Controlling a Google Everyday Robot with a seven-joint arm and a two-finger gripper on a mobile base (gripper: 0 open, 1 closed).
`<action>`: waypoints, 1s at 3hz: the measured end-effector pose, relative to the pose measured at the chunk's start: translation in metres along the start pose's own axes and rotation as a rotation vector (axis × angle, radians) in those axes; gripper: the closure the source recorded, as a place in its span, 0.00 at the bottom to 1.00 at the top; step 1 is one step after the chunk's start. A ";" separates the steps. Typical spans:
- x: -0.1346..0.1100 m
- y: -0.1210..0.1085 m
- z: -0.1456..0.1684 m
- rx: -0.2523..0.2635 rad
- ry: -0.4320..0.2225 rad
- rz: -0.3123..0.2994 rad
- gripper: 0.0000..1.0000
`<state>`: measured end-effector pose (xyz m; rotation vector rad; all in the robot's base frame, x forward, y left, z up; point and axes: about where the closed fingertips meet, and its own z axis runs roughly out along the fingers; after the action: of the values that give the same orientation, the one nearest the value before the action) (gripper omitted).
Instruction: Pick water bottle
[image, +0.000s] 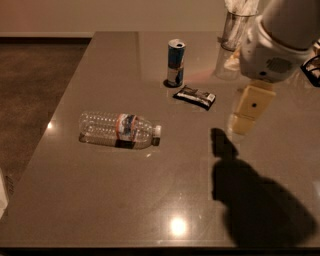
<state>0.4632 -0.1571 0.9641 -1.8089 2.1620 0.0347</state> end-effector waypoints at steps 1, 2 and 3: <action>-0.046 -0.003 0.031 -0.067 -0.045 -0.040 0.00; -0.092 -0.004 0.055 -0.106 -0.075 -0.075 0.00; -0.130 -0.001 0.079 -0.132 -0.077 -0.094 0.00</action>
Offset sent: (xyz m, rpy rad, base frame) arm 0.0444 0.1609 -0.0419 0.1020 0.1095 0.1733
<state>0.5010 -0.0160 0.9224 -1.9451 2.0634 0.2268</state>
